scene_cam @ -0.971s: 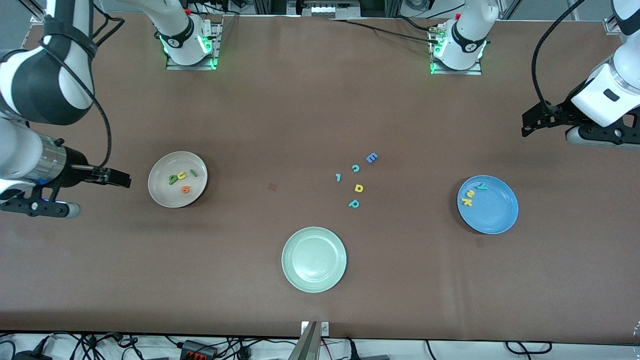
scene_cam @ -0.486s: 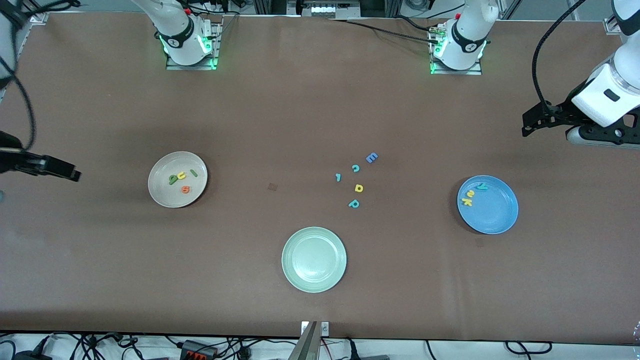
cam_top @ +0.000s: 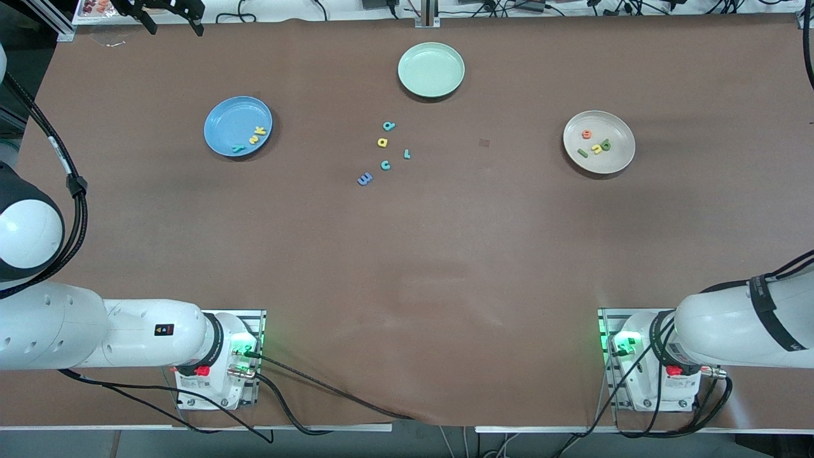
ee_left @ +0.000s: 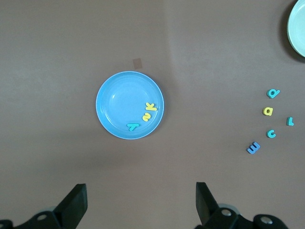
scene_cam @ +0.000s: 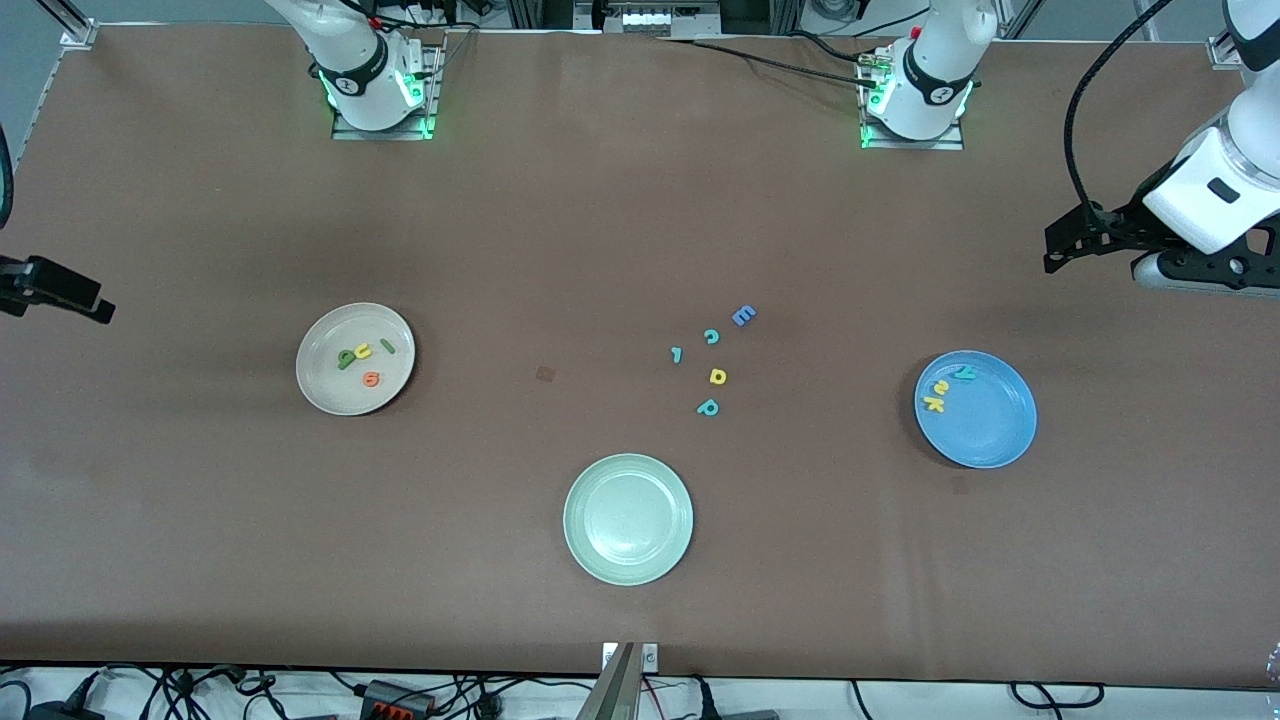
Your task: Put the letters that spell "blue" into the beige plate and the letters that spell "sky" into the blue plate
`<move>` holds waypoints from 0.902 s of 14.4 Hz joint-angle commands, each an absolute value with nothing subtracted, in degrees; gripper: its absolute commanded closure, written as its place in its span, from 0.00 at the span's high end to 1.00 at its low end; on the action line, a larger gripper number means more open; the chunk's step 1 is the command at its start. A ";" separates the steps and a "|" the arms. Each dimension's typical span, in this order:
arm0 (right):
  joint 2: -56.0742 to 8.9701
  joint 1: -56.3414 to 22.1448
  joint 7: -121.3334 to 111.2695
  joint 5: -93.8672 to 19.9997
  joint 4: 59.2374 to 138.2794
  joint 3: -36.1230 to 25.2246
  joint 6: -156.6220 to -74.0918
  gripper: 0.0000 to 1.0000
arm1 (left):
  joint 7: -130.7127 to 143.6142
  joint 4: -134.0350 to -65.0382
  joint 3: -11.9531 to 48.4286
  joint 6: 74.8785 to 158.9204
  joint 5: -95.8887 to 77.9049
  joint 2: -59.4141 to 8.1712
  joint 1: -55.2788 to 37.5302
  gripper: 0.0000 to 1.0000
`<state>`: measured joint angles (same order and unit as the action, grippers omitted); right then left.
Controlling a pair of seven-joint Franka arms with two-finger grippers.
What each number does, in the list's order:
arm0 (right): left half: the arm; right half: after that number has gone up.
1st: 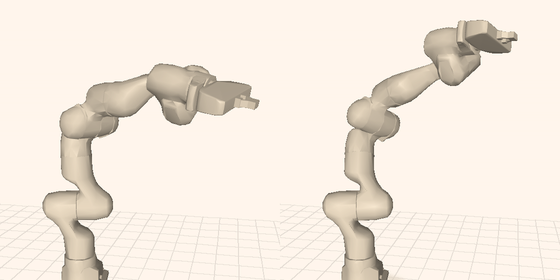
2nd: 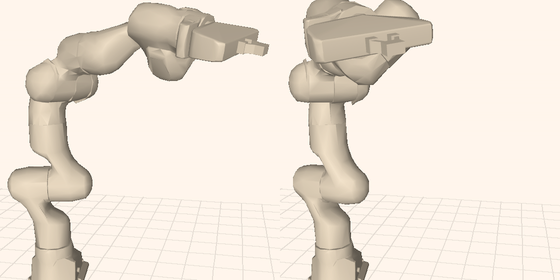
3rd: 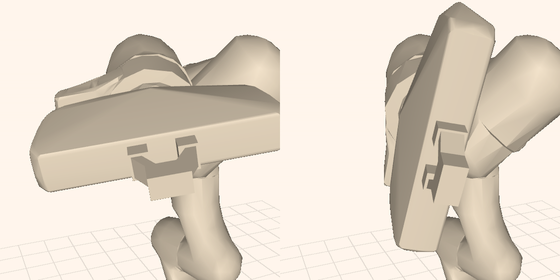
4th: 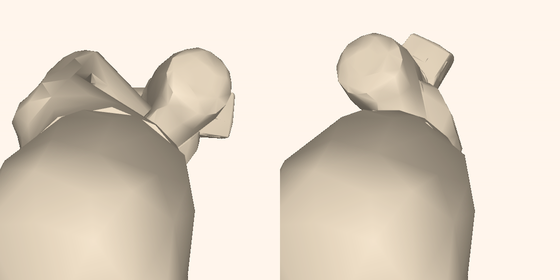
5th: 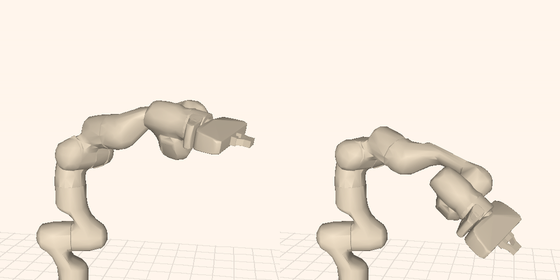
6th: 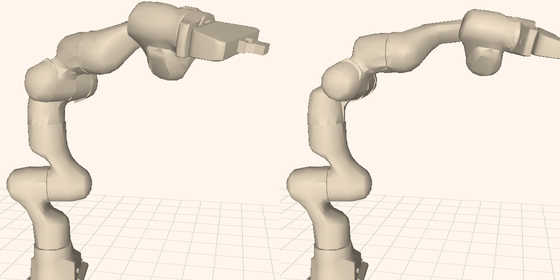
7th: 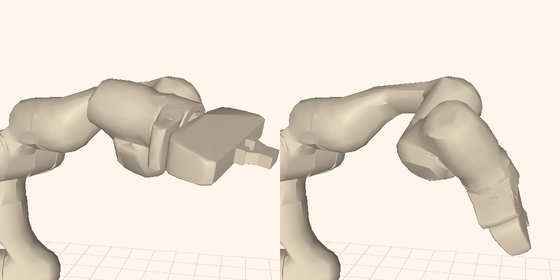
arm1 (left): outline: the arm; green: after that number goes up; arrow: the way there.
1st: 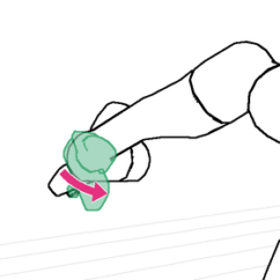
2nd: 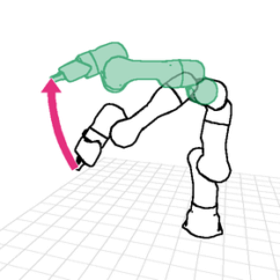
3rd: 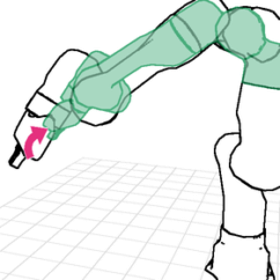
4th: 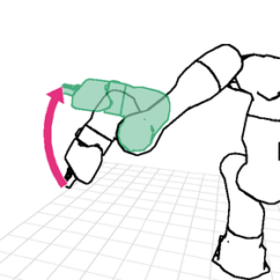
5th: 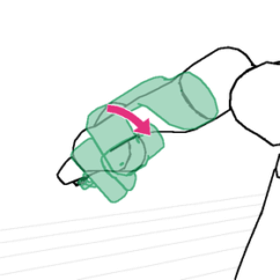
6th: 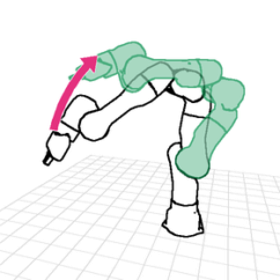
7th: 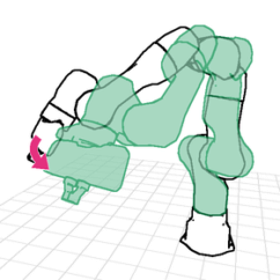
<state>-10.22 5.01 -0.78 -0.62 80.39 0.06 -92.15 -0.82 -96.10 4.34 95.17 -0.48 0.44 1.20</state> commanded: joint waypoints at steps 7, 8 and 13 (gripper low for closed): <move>2.28 3.08 -0.44 3.34 98.69 0.70 -97.30 1.00 | -1.49 -95.80 4.31 94.31 -0.26 0.79 1.32 1.00; 2.46 3.08 -0.70 3.34 98.88 0.70 -96.86 1.00 | -1.49 -95.80 4.31 94.31 -0.26 0.79 1.32 1.00; 1.94 2.81 -1.23 3.69 98.18 0.70 -96.15 1.00 | -1.49 -95.80 4.31 94.31 -0.26 0.79 1.32 1.00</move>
<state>1.11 2.86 -0.76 2.66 97.32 0.52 -95.64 -0.82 -96.10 4.34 95.14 -0.48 0.44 1.20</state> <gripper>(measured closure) 0.000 0.000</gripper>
